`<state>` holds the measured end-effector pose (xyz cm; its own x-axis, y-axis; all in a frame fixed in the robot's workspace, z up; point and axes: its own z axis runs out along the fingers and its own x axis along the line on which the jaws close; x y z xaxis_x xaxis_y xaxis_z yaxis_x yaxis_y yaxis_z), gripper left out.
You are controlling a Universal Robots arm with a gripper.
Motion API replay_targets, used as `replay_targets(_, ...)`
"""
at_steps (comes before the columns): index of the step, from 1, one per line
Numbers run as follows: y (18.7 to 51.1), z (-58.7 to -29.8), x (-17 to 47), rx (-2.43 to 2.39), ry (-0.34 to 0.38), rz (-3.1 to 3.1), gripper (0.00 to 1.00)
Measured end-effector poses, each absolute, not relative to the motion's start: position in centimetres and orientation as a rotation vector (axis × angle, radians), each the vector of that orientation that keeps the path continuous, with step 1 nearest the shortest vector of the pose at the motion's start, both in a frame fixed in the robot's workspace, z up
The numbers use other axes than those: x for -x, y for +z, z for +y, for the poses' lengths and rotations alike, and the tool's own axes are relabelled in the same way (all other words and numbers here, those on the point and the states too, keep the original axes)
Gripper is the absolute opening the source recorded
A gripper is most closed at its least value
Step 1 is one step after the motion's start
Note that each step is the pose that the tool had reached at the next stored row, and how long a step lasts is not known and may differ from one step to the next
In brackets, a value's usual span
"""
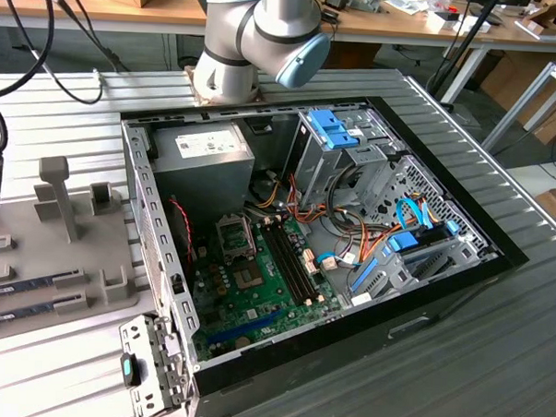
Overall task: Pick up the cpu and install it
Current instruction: 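Pick up the cpu and move it towards the insertion slot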
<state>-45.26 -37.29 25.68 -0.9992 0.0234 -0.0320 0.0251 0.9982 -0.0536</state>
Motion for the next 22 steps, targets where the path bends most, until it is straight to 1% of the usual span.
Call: replay_targets(22,27.5,-37.3,45.3,-0.038,-0.079,3.109,0.47)
